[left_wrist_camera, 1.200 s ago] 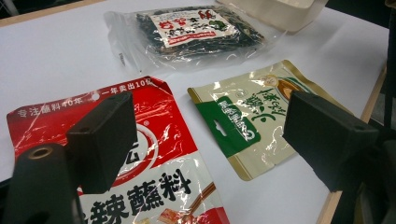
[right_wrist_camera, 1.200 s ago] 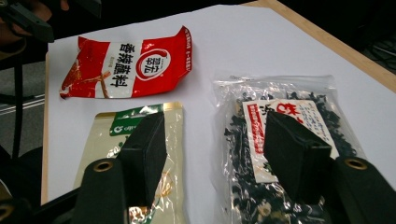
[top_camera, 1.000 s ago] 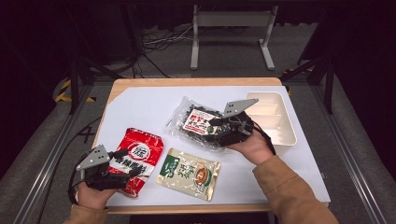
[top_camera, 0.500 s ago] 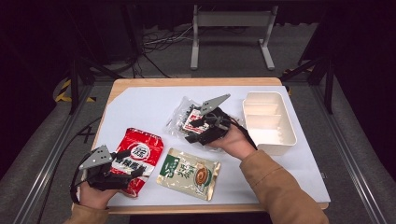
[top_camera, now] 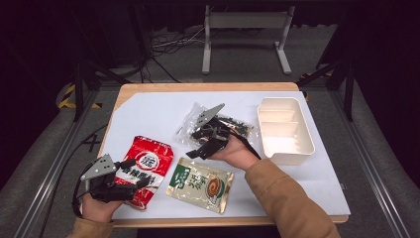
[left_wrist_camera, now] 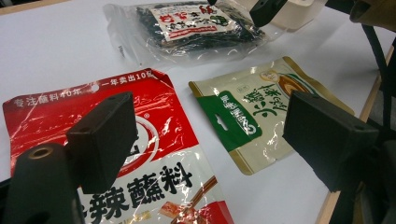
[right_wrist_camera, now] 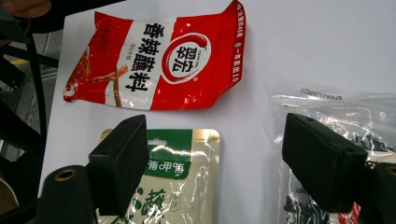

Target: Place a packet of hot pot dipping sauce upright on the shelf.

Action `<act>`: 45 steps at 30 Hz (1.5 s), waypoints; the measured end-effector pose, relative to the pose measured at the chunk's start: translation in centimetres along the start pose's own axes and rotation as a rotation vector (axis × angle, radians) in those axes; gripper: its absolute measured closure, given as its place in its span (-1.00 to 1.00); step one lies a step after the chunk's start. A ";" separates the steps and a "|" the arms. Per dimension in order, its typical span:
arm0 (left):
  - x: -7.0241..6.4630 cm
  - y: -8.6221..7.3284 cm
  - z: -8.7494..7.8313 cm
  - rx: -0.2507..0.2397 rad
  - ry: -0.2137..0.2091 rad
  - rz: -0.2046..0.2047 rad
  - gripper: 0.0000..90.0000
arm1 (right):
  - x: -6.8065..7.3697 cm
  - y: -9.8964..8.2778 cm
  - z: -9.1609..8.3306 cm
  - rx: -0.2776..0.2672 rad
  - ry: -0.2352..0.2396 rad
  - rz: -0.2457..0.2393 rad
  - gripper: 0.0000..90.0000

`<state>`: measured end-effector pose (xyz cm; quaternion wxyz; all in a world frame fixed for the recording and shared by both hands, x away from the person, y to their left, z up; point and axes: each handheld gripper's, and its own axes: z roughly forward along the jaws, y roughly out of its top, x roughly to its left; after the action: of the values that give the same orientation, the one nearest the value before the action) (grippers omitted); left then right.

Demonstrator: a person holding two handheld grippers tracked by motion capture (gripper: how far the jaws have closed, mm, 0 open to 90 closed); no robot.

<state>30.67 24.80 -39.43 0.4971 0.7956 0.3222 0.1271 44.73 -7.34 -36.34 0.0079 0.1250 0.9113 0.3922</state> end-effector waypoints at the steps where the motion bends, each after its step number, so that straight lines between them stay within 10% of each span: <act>1: 0.0 -0.1 0.0 -0.003 0.001 -0.006 -0.61 | 0.0 0.0 0.3 0.002 0.006 -0.003 -0.49; 45: -0.1 -1.1 -0.9 0.009 0.014 -0.020 -0.61 | -1.0 -1.2 8.3 0.195 0.156 -0.021 -0.27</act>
<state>29.73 25.66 -39.95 0.4924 0.7936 0.3344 0.1262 46.39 -2.48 -43.02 -0.0711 0.0847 0.9442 0.3102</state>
